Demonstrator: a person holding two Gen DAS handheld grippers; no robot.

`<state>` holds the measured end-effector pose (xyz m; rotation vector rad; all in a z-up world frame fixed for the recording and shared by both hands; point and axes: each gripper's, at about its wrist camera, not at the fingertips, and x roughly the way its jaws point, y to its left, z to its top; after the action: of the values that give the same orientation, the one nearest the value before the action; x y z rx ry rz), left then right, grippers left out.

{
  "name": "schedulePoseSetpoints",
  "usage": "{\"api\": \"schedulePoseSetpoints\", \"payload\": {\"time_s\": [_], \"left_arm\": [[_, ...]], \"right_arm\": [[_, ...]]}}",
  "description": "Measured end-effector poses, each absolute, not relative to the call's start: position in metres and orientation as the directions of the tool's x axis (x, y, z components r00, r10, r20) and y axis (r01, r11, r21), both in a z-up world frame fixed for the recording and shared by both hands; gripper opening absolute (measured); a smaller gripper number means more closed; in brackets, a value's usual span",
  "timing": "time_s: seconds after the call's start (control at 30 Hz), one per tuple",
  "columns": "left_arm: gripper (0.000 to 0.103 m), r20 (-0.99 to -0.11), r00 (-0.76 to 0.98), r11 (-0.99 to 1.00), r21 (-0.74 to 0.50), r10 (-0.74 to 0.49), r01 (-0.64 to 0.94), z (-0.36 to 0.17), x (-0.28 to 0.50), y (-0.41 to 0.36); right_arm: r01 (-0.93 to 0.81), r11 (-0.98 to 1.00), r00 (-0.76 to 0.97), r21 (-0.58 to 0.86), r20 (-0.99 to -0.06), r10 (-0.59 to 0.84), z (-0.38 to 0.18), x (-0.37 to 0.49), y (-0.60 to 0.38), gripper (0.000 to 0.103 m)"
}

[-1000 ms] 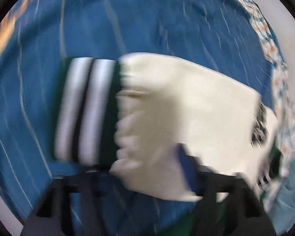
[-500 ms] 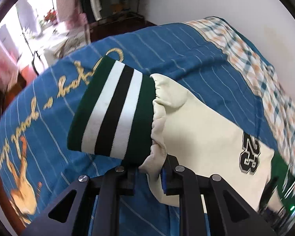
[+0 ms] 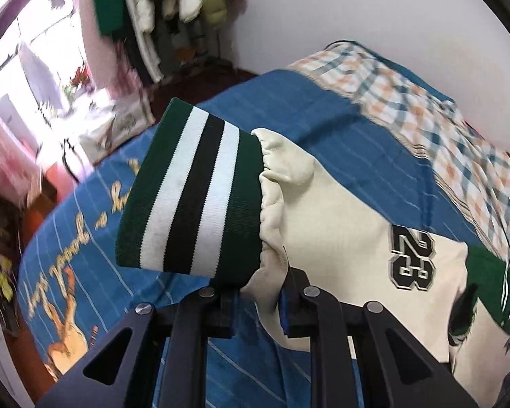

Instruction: Fold large clothes

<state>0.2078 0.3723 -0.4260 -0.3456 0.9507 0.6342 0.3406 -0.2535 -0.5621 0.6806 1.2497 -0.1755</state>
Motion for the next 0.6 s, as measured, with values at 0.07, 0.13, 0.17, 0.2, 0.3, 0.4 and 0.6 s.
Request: {"api": "schedulePoseSetpoints", "payload": {"time_s": [0.07, 0.13, 0.17, 0.2, 0.3, 0.4, 0.6], "left_arm": [[0.015, -0.83, 0.432, 0.789, 0.015, 0.352, -0.614, -0.416, 0.212, 0.357], [0.015, -0.829, 0.434, 0.803, 0.031, 0.354, -0.595, -0.41, 0.218, 0.344], [0.015, -0.826, 0.438, 0.811, 0.038, 0.354, -0.584, -0.407, 0.221, 0.335], [0.015, -0.823, 0.442, 0.818, 0.046, 0.357, -0.573, -0.405, 0.225, 0.328], [0.015, -0.81, 0.451, 0.834, 0.082, 0.375, -0.546, -0.401, 0.236, 0.306], [0.015, -0.806, 0.456, 0.848, 0.103, 0.378, -0.52, -0.399, 0.243, 0.288], [0.015, -0.805, 0.459, 0.869, 0.134, 0.376, -0.476, -0.394, 0.247, 0.261]], "right_arm": [[0.6, 0.73, 0.314, 0.328, -0.935, 0.162, -0.581, 0.344, -0.311, 0.035], [0.629, 0.704, 0.321, 0.331, -0.935, 0.153, -0.603, 0.365, -0.345, 0.016], [0.619, 0.708, 0.338, 0.34, -0.929, 0.151, -0.611, 0.377, -0.351, 0.016], [0.584, 0.746, 0.334, 0.321, -0.932, 0.14, -0.621, 0.396, -0.352, 0.016], [0.483, 0.836, 0.215, 0.261, -0.961, 0.176, -0.673, 0.447, -0.341, 0.023], [0.466, 0.835, 0.226, 0.292, -0.952, 0.207, -0.662, 0.451, -0.346, 0.026], [0.471, 0.864, 0.192, 0.178, -0.977, 0.097, -0.632, 0.367, -0.357, 0.028]]}}
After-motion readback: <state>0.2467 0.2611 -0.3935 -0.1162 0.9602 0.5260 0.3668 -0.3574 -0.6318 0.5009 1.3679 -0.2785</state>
